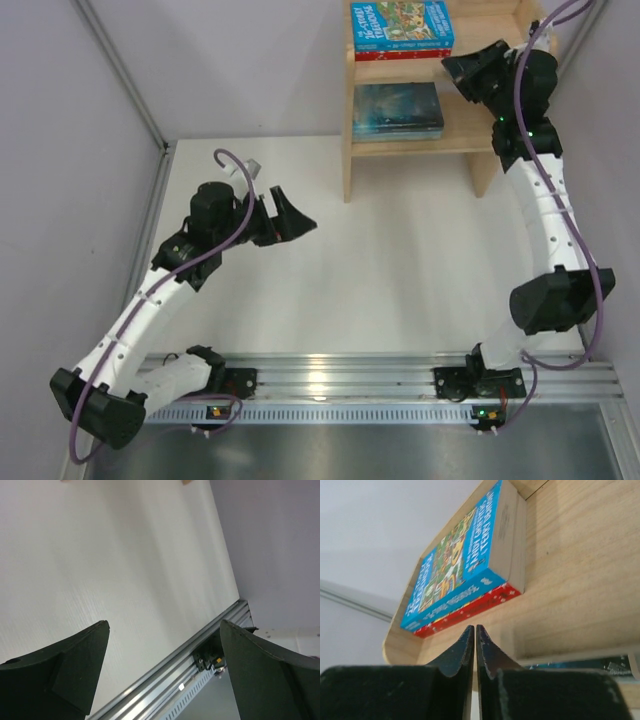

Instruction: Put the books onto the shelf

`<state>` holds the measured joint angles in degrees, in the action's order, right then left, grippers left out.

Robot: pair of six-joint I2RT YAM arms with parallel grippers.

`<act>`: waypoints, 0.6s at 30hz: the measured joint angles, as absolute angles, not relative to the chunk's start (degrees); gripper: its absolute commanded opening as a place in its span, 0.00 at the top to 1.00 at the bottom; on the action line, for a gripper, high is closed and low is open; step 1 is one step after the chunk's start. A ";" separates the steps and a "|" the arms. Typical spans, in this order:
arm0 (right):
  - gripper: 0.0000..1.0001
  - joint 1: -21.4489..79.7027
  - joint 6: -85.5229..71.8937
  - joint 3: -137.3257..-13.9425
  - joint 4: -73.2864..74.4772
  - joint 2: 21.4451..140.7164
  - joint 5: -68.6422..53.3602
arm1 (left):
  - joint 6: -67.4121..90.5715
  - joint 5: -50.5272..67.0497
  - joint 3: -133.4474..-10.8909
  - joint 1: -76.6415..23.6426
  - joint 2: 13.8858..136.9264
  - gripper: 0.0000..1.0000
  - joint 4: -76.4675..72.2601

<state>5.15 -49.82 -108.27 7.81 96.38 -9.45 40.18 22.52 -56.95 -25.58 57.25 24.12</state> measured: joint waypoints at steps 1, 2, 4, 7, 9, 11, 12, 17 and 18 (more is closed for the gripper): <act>0.64 5.28 -49.43 -107.13 8.91 94.54 -10.09 | 39.24 21.34 -59.53 -25.58 58.22 0.03 24.91; 0.51 5.63 -48.77 -105.27 10.09 92.01 -10.63 | 38.57 20.47 -61.73 -25.58 58.92 0.02 25.02; 0.27 6.24 -46.50 -101.45 13.02 86.37 -11.29 | 37.17 18.13 -66.26 -25.58 59.81 0.01 25.36; 0.00 8.05 -42.74 -94.45 17.74 76.51 -11.64 | 35.42 14.90 -70.52 -25.56 59.37 0.01 25.34; 0.00 9.19 -39.90 -88.82 21.04 69.45 -11.57 | 34.22 12.62 -71.94 -25.56 58.59 0.01 25.36; 0.00 9.74 -37.56 -83.05 24.69 62.54 -11.07 | 32.64 10.48 -72.23 -25.56 57.43 0.01 25.93; 0.00 9.74 -36.64 -80.77 26.85 59.79 -10.48 | 31.66 9.61 -72.23 -25.56 56.86 0.01 26.59; 0.00 9.74 -31.40 -73.67 36.73 49.21 -7.77 | 26.48 7.38 -71.37 -25.54 53.56 0.01 31.22; 0.00 9.74 -30.30 -72.88 38.46 47.42 -7.29 | 25.82 6.98 -70.04 -25.54 52.21 0.01 31.53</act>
<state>9.74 -30.30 -72.88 38.46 47.42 -7.29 25.82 6.98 -70.04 -25.54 52.21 31.53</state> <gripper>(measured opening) 0.996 0.985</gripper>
